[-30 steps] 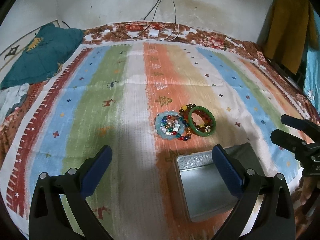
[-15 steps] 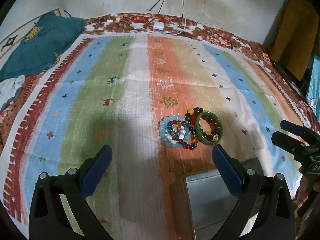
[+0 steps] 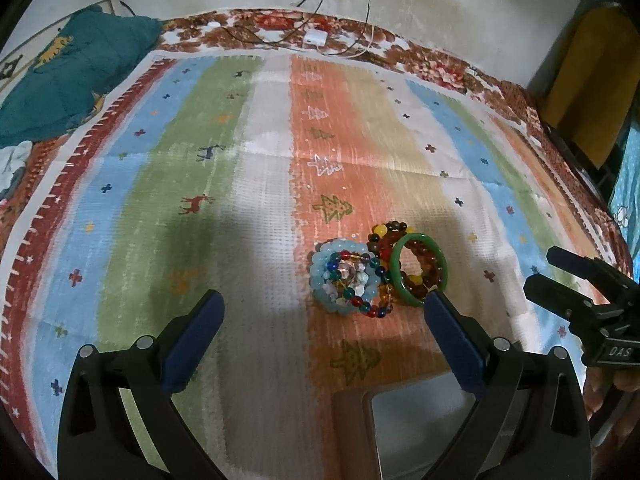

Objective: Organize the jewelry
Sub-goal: 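Move the right tool to the green jade bangle and close on it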

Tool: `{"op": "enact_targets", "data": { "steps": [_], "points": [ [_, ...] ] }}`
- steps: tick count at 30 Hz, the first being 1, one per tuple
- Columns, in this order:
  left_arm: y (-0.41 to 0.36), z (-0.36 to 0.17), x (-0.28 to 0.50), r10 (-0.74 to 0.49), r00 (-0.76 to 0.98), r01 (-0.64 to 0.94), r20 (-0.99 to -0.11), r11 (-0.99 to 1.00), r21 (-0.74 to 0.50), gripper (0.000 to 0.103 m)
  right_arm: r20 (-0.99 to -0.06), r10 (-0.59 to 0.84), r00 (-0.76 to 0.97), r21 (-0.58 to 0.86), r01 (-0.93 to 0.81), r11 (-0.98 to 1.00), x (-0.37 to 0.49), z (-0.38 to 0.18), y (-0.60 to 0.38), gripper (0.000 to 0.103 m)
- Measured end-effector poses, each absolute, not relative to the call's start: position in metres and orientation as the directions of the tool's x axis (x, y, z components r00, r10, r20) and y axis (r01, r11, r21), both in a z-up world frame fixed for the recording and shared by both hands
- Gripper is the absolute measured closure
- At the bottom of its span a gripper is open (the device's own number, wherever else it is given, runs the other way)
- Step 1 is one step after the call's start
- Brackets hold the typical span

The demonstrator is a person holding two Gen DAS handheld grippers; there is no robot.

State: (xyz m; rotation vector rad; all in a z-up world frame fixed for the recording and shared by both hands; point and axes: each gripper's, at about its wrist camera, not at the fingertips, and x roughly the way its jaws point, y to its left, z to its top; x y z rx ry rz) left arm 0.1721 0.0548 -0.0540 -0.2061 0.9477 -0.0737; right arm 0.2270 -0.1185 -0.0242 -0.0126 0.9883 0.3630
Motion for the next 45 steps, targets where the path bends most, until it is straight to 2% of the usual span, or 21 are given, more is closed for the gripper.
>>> {"op": "enact_targets", "data": {
  "steps": [7, 11, 16, 24, 29, 33, 37, 39, 41, 45],
  "points": [
    [0.053, -0.065, 0.186, -0.159, 0.554, -0.019, -0.817, 0.979, -0.203, 0.007, -0.835, 0.298, 0.463, 0.166, -0.303, 0.938, 0.239, -0.034, -0.115, 0.004],
    [0.052, -0.070, 0.193, -0.163, 0.538, -0.016, -0.827, 0.979, -0.203, 0.011, -0.843, 0.304, 0.444, 0.174, -0.308, 0.935, 0.244, -0.039, -0.113, 0.004],
    [0.050, -0.076, 0.200, -0.187, 0.517, -0.006, -0.836, 0.975, -0.222, 0.019, -0.850, 0.309, 0.427, 0.189, -0.301, 0.935, 0.250, -0.044, -0.112, 0.004],
    [0.049, -0.084, 0.211, -0.237, 0.481, 0.007, -0.844, 0.964, -0.267, 0.038, -0.861, 0.320, 0.395, 0.210, -0.296, 0.932, 0.260, -0.054, -0.108, 0.005],
    [0.051, -0.089, 0.218, -0.262, 0.461, 0.006, -0.848, 0.956, -0.292, 0.047, -0.871, 0.319, 0.374, 0.216, -0.291, 0.932, 0.267, -0.061, -0.105, 0.009],
    [0.050, -0.094, 0.226, -0.280, 0.442, 0.011, -0.852, 0.952, -0.307, 0.057, -0.877, 0.324, 0.355, 0.228, -0.287, 0.931, 0.273, -0.068, -0.104, 0.021],
    [0.049, -0.096, 0.231, -0.295, 0.432, 0.022, -0.852, 0.948, -0.317, 0.061, -0.882, 0.322, 0.344, 0.229, -0.285, 0.931, 0.278, -0.073, -0.102, 0.023],
    [0.048, -0.098, 0.234, -0.304, 0.424, 0.030, -0.853, 0.946, -0.322, 0.067, -0.884, 0.322, 0.338, 0.230, -0.284, 0.931, 0.280, -0.076, -0.101, 0.027],
    [0.046, -0.100, 0.235, -0.302, 0.418, 0.034, -0.857, 0.948, -0.317, 0.067, -0.887, 0.324, 0.330, 0.235, -0.281, 0.930, 0.283, -0.079, -0.100, 0.029],
    [0.046, -0.106, 0.239, -0.299, 0.401, 0.036, -0.866, 0.950, -0.311, 0.067, -0.890, 0.333, 0.310, 0.247, -0.286, 0.926, 0.287, -0.083, -0.098, 0.044]
  ]
}}
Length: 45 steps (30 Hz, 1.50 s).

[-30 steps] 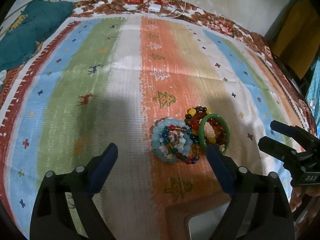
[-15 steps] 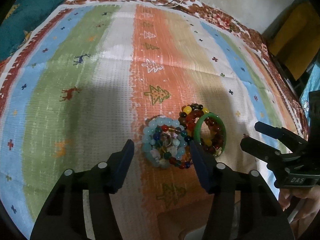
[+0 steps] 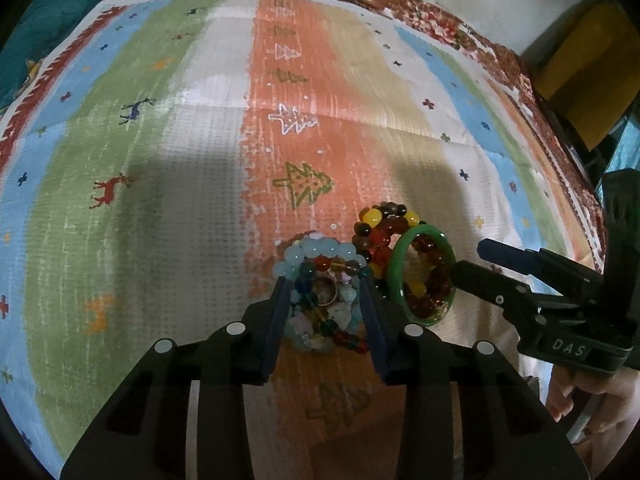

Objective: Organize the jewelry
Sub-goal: 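Move the right tool to the green jade bangle and close on it, then lift the green bangle with the right tool while the left tool grips a multicolour bead bracelet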

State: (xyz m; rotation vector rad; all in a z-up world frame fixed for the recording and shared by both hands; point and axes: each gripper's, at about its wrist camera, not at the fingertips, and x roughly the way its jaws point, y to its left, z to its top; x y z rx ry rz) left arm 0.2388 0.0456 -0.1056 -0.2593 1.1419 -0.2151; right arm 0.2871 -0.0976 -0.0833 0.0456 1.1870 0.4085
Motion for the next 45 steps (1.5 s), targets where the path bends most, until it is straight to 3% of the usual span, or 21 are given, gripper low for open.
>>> {"op": "enact_targets", "data": {
  "steps": [4, 10, 12, 16, 23, 26, 45],
  "points": [
    [0.045, -0.109, 0.242, -0.308, 0.392, 0.041, -0.867, 0.947, -0.318, 0.068, -0.894, 0.331, 0.302, 0.245, -0.290, 0.925, 0.290, -0.087, -0.094, 0.049],
    [0.041, -0.114, 0.244, -0.280, 0.380, 0.050, -0.882, 0.958, -0.282, 0.080, -0.903, 0.322, 0.286, 0.237, -0.293, 0.926, 0.295, -0.094, -0.091, 0.064],
    [0.044, -0.114, 0.244, -0.276, 0.378, 0.041, -0.884, 0.959, -0.282, 0.087, -0.906, 0.320, 0.278, 0.238, -0.292, 0.926, 0.295, -0.097, -0.091, 0.074],
    [0.048, -0.115, 0.245, -0.279, 0.377, 0.034, -0.883, 0.957, -0.288, 0.090, -0.904, 0.338, 0.263, 0.259, -0.294, 0.920, 0.296, -0.100, -0.091, 0.081],
    [0.045, -0.111, 0.242, -0.278, 0.382, 0.042, -0.881, 0.958, -0.284, 0.093, -0.903, 0.343, 0.259, 0.263, -0.297, 0.918, 0.295, -0.098, -0.092, 0.083],
    [0.042, -0.109, 0.241, -0.283, 0.384, 0.052, -0.879, 0.957, -0.286, 0.094, -0.898, 0.352, 0.266, 0.272, -0.294, 0.916, 0.295, -0.092, -0.095, 0.092],
    [0.038, -0.082, 0.232, -0.297, 0.425, 0.074, -0.855, 0.953, -0.295, 0.094, -0.888, 0.349, 0.298, 0.240, -0.346, 0.907, 0.285, -0.069, -0.089, 0.094]
  ]
}}
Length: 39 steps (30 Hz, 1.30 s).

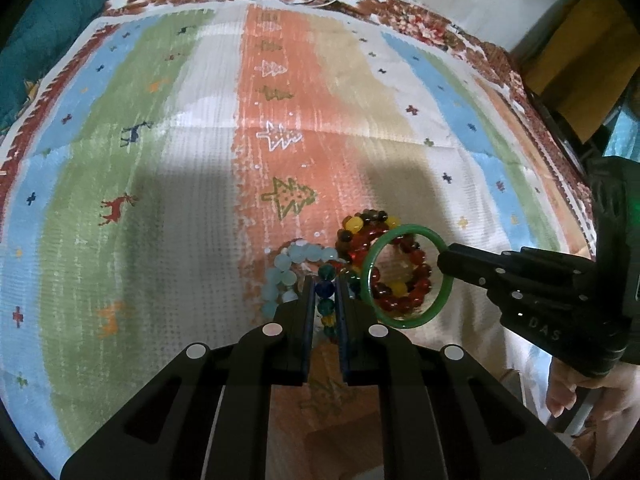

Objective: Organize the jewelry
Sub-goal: 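Lift the green bangle with the right tool while the left tool grips a multicolour bead bracelet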

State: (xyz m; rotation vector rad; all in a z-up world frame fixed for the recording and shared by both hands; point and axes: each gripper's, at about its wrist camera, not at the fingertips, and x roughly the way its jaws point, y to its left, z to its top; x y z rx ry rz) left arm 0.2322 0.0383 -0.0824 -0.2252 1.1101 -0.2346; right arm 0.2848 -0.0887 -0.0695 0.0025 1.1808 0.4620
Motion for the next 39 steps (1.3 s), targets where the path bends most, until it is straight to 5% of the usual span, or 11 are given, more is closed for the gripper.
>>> {"op": "enact_targets", "data": {
  "steps": [39],
  "points": [
    [0.029, -0.015, 0.178, -0.343, 0.544, 0.123, -0.766, 0.935, -0.331, 0.094, -0.849, 0.334, 0.410, 0.172, -0.383, 0.907, 0.228, -0.014, -0.105, 0.094]
  ]
}}
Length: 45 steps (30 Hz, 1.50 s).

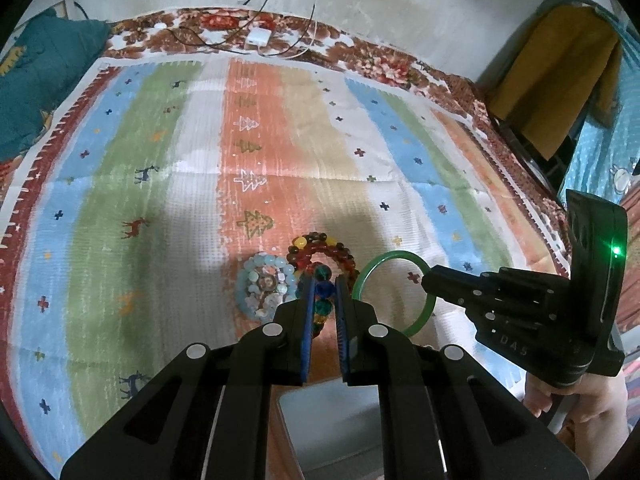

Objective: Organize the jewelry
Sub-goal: 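Lift the green bangle with the right tool while the left tool grips a multicolour bead bracelet, then lower the green bangle and bead bracelet into the tin box and open both tools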

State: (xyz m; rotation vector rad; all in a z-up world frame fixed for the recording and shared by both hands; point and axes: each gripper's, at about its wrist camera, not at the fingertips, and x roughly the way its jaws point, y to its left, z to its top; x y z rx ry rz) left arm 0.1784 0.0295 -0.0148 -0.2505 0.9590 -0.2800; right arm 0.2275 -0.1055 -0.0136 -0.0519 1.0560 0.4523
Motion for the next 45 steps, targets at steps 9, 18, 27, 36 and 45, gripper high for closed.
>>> {"op": "enact_targets", "data": {
  "steps": [9, 18, 27, 36, 45],
  "points": [
    [0.029, -0.002, 0.161, -0.356, 0.565, 0.143, -0.744, 0.931, -0.337, 0.094, -0.832, 0.352, 0.429, 0.176, -0.397, 0.901, 0.208, -0.001, -0.108, 0.094],
    [0.025, 0.003, 0.144, -0.368, 0.571, 0.161, -0.733, 0.927, -0.340, 0.094, -0.825, 0.363, 0.433, 0.178, -0.411, 0.894, 0.196, 0.003, -0.109, 0.094],
    [0.020, 0.007, 0.122, -0.380, 0.578, 0.177, -0.722, 0.922, -0.343, 0.094, -0.823, 0.366, 0.434, 0.176, -0.418, 0.891, 0.180, 0.005, -0.112, 0.094],
    [0.021, 0.002, 0.102, -0.380, 0.575, 0.165, -0.725, 0.921, -0.352, 0.094, -0.824, 0.368, 0.430, 0.179, -0.420, 0.890, 0.164, 0.005, -0.114, 0.094],
    [0.022, -0.012, 0.098, -0.380, 0.536, 0.139, -0.754, 0.921, -0.365, 0.088, -0.831, 0.407, 0.379, 0.231, -0.430, 0.873, 0.157, -0.003, -0.113, 0.093]
  ]
}}
